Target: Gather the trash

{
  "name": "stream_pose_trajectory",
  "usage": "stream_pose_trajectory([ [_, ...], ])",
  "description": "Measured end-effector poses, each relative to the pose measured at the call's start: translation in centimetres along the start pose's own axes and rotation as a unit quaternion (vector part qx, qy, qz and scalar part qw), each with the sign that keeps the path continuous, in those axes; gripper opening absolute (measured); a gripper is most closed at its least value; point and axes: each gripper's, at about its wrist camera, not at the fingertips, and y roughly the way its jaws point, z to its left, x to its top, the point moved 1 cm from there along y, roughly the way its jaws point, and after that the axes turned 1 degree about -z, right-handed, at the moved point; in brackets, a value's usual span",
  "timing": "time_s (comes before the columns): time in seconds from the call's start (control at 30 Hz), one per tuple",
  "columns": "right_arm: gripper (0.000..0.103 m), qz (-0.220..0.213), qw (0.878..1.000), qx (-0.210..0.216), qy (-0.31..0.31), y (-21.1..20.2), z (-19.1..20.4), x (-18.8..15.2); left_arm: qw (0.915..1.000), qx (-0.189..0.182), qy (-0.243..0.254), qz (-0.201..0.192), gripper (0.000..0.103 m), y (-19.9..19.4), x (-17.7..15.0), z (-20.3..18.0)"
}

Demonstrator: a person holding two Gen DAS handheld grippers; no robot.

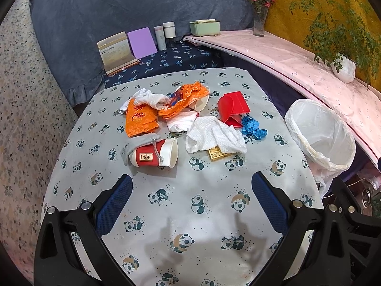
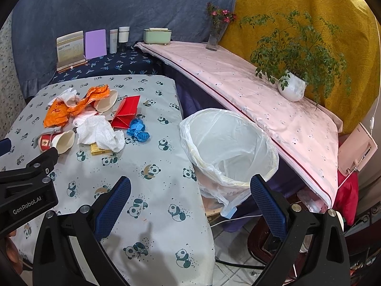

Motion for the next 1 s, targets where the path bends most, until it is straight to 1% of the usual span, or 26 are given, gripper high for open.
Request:
stream_pose_trajectory([
  [0.7, 0.096, 0.003, 1.0, 0.003, -0.003, 0.38, 0.2, 0.02, 1.0, -0.001, 0.0, -0.001, 0.096, 0.3, -0.31, 0.02],
  [0.8, 0.096, 0.003, 1.0, 0.004, -0.001, 0.38, 0.17, 0.02, 1.0, 0.006, -0.003, -0.002, 0.096, 0.31, -0.25, 0.17],
  [1.0, 0.096, 0.003, 1.0, 0.005, -0.002, 0.46, 0.23, 0.11, 0.9999, 0.007, -0.007, 0.001, 0.096, 0.43, -0.2, 0.17],
])
